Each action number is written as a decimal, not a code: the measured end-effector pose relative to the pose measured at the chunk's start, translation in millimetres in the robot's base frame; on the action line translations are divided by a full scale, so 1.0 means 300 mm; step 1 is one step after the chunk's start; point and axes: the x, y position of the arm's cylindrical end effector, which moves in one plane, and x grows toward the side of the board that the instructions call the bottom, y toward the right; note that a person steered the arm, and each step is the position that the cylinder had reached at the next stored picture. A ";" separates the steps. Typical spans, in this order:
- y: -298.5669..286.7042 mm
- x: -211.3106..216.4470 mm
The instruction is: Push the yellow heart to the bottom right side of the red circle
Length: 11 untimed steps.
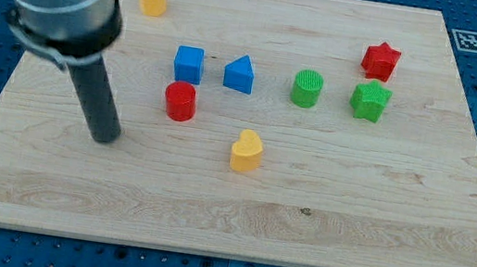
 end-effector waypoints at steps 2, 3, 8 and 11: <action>0.540 0.065; 0.655 0.065; 0.464 -0.033; 0.562 -0.057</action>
